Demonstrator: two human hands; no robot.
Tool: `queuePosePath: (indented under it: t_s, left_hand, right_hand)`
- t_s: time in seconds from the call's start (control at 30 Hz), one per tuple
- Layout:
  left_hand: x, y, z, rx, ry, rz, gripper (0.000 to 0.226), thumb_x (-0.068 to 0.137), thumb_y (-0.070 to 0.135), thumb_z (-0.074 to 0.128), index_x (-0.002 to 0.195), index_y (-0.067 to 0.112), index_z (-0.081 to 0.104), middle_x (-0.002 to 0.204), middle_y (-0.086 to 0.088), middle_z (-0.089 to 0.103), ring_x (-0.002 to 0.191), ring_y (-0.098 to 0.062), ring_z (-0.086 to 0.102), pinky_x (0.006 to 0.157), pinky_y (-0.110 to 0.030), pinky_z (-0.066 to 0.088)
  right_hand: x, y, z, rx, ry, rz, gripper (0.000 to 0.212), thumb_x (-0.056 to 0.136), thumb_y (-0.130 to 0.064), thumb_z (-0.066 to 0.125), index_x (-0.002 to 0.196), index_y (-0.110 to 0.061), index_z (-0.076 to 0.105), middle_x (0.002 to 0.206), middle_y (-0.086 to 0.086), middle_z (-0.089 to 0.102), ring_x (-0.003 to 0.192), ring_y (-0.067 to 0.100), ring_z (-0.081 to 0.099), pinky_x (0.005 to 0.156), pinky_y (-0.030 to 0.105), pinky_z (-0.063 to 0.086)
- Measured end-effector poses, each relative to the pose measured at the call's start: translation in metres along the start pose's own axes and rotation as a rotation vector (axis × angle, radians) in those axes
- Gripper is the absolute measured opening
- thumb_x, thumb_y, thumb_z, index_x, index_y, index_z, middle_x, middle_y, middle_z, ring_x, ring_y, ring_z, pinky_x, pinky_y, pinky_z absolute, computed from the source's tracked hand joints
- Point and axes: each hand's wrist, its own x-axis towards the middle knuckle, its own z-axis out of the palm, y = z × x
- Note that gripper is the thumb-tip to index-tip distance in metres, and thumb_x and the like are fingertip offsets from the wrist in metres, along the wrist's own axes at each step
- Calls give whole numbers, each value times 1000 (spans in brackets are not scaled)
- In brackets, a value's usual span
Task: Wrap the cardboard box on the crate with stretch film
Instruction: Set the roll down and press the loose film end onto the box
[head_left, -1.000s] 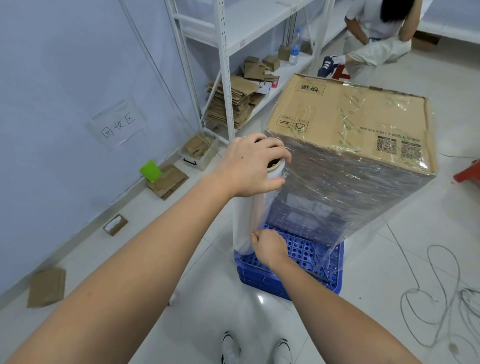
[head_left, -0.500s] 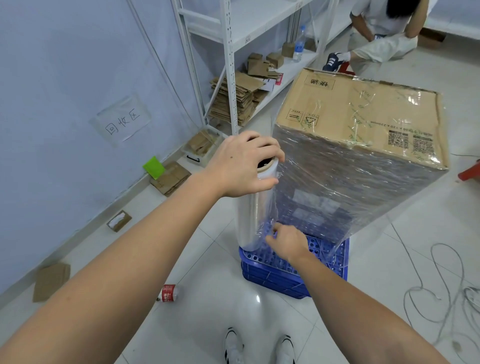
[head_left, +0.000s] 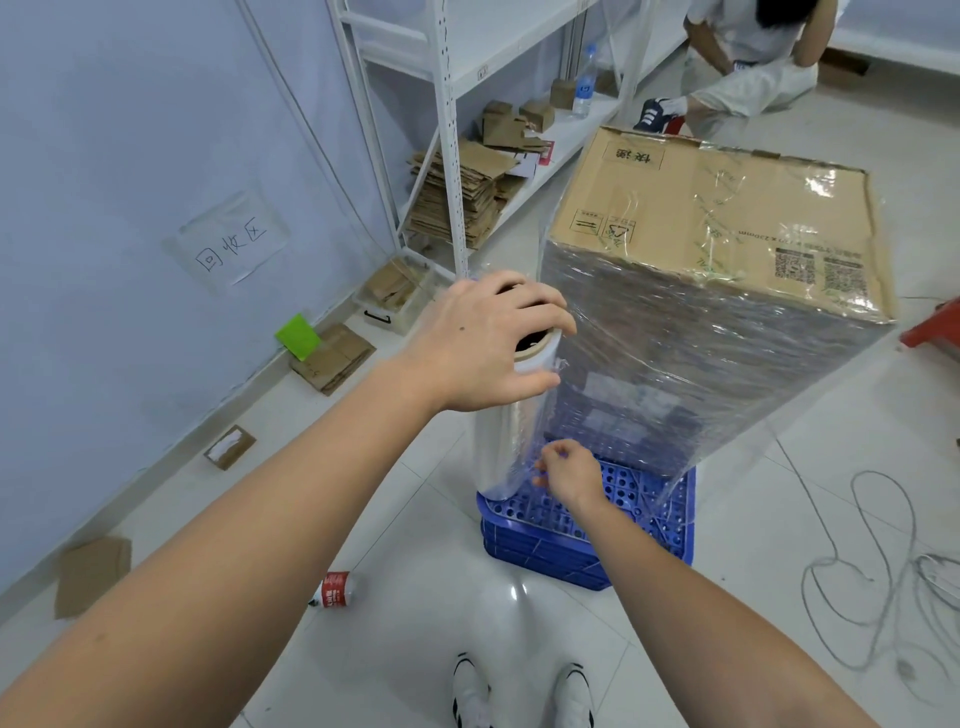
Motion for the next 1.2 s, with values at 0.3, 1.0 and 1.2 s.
queuePosePath:
  t_s: [0.3,1.0,1.2]
  left_hand:
    - [16,39,6,-10,-15,-141,35,88,58,45,114,48,65,127,28,58,126,-5,45,98,-47,41]
    - [19,57,-3,96,-192,-208,52,88,59,65,134,42,49,144,13,43,135,-22,35,89,-46,44]
    - [25,74,3,117,-168,-299,51,88,62,64,132,42,49,141,12,44,132,-22,36,92,-49,42]
  right_hand:
    - [-99,-63,-16,308,287,-446,35,102,-49,38,128,-31,54,121,-9,63,110,7,58,92,31,47]
    - [-55,-69,-72,95,83,-209,53,97,-60,37,130,-24,57,131,-5,59,120,17,56,106,46,43]
    - [-68,-67,-106,-160,41,-365,36,101,-50,41,117,-24,61,109,-4,66,105,19,63,94,41,48]
